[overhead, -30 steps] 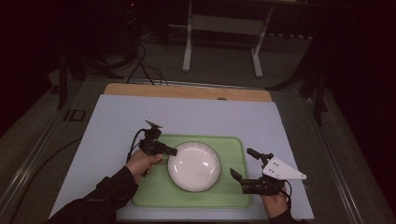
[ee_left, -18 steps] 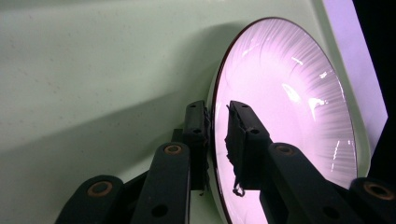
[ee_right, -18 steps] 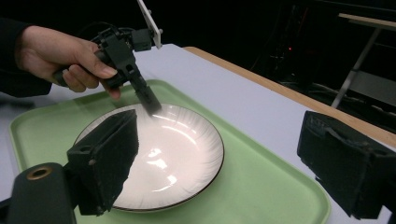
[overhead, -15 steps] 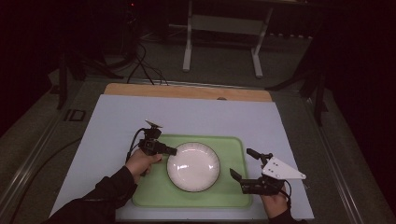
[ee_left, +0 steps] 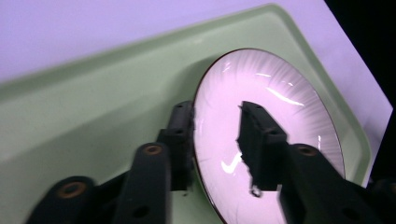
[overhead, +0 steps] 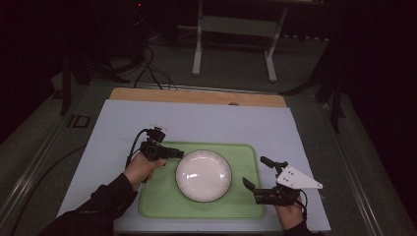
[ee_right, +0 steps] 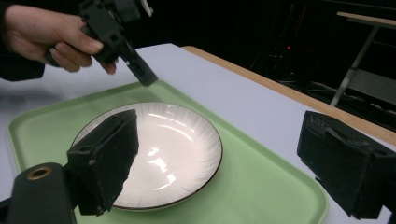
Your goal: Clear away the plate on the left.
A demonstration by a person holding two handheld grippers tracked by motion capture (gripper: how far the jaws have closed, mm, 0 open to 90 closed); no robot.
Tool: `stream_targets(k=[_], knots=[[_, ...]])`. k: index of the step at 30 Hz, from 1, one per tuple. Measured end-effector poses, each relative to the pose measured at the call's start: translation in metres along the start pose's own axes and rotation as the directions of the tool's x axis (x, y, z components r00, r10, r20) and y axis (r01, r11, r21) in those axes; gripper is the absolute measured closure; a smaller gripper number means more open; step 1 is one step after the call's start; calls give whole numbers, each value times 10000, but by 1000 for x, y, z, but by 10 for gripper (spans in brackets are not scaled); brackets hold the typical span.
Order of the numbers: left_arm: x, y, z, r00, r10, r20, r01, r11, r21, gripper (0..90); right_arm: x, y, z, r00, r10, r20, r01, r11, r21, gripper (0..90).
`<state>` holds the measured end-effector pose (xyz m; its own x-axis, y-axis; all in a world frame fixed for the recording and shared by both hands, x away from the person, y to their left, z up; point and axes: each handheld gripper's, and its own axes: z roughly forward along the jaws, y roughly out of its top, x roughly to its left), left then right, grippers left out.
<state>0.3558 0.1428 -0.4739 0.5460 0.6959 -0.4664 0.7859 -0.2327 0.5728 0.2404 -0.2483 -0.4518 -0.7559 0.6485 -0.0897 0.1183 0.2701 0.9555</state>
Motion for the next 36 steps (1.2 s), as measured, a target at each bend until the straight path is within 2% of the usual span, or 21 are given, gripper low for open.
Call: stream_targets(k=[1,2,3,4,7,9,10,13,18,20,21,22,25,26,29,30,32,33,34,35,36], knots=[[-2,0,-2,9999,169,-24,-169,9998,-75,595,0,0,0,10000,21,0,-21,10000,19,123],[-5,1,-6,9992,396,-103,-397,9991,-134,595,0,0,0,10000,21,0,-21,10000,19,123],[-5,1,-6,9992,396,-103,-397,9991,-134,585,0,0,0,10000,21,0,-21,10000,19,123],[-12,2,-17,9965,794,-257,-804,9959,-404,584,0,0,0,10000,33,3,-33,10000,35,124],[-16,2,-26,9941,1009,-386,-1032,9926,-639,545,0,0,0,10000,23,11,-23,10000,43,123],[-16,2,-26,9941,1009,-386,-1032,9926,-639,538,0,0,0,10000,27,11,-27,10000,45,123],[-19,2,-33,9913,1184,-569,-1228,9891,-812,473,0,0,0,10000,25,11,-25,10000,52,124],[-21,1,-37,9895,1284,-669,-1343,9865,-935,408,0,0,0,10000,12,24,-12,10000,66,124],[-28,-1,-50,9800,1727,-993,-1829,9775,-1054,338,1,0,0,10000,-24,36,24,10000,50,124],[-29,-2,-52,9797,1777,-922,-1873,9763,-1084,307,1,0,0,10000,-38,26,38,10000,48,124],[-30,-3,-58,9792,1956,-543,-2009,9721,-1207,226,1,0,0,10000,-35,23,35,10000,50,123],[-31,-4,-61,9773,2066,-465,-2109,9694,-1258,214,1,0,0,10000,-24,22,24,10000,58,124],[-33,-6,-67,9743,2189,-531,-2243,9644,-1399,200,1,0,0,10000,-29,14,29,10000,58,124],[-33,-6,-67,9743,2189,-531,-2243,9644,-1399,170,1,0,0,10000,-29,14,29,10000,58,124],[-36,-10,-74,9665,2473,-685,-2553,9536,-1595,138,1,1,1,10000,-76,-1,76,10000,57,123],[-36,-10,-74,9665,2473,-685,-2553,9536,-1595,118,1,1,1,10000,-76,-1,76,10000,57,123],[-37,-13,-77,9629,2598,-735,-2687,9489,-1654,70,1,0,1,10000,-67,-7,67,10000,69,123],[-37,-16,-79,9570,2779,-836,-2883,9433,-1647,31,1,0,1,10000,-61,-10,61,9999,80,124],[-37,-16,-79,9570,2779,-836,-2883,9433,-1647,17,1,0,1,10000,-63,-14,63,9999,86,124],[-38,-18,-80,9501,2978,-928,-3094,9374,-1598,16,2,0,1,10000,-58,-11,58,9999,94,124],[-38,-18,-80,9501,2978,-928,-3094,9374,-1598,16,2,0,2,10000,-40,-14,40,9999,115,124]])
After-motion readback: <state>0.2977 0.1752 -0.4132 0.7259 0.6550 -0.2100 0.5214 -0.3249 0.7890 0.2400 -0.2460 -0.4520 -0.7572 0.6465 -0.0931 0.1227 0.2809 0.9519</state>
